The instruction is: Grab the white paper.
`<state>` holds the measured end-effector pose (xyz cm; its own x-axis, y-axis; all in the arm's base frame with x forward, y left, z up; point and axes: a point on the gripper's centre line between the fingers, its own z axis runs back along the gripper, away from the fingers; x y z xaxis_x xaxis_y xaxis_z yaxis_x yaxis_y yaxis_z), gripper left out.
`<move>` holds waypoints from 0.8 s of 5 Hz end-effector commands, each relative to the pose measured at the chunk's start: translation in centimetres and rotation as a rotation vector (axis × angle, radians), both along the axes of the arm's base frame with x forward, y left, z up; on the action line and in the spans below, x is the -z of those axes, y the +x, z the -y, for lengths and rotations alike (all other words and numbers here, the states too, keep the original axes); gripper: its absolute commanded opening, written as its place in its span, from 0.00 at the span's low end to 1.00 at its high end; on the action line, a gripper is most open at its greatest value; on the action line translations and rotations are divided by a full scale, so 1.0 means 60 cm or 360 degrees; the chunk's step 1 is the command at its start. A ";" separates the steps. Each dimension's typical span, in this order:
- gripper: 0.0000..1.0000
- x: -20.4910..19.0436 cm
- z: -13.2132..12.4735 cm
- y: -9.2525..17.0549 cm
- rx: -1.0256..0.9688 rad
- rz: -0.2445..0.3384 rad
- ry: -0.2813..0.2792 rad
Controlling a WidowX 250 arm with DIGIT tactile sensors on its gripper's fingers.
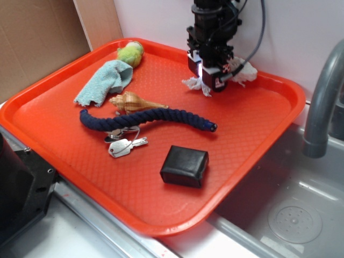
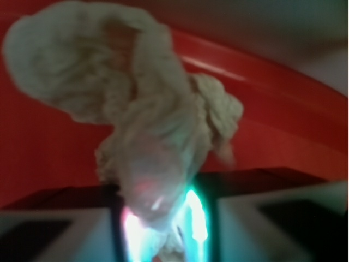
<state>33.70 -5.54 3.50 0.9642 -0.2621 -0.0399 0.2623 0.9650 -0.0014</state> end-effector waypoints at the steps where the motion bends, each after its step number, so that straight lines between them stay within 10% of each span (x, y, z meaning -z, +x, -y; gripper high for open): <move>1: 0.00 -0.131 -0.002 -0.032 -0.0160 0.0164 0.0093; 4: 0.00 -0.269 0.012 -0.259 -0.0641 0.0324 0.0066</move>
<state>18.16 -5.25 19.18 0.9830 0.1305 0.1293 -0.1401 0.9878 0.0679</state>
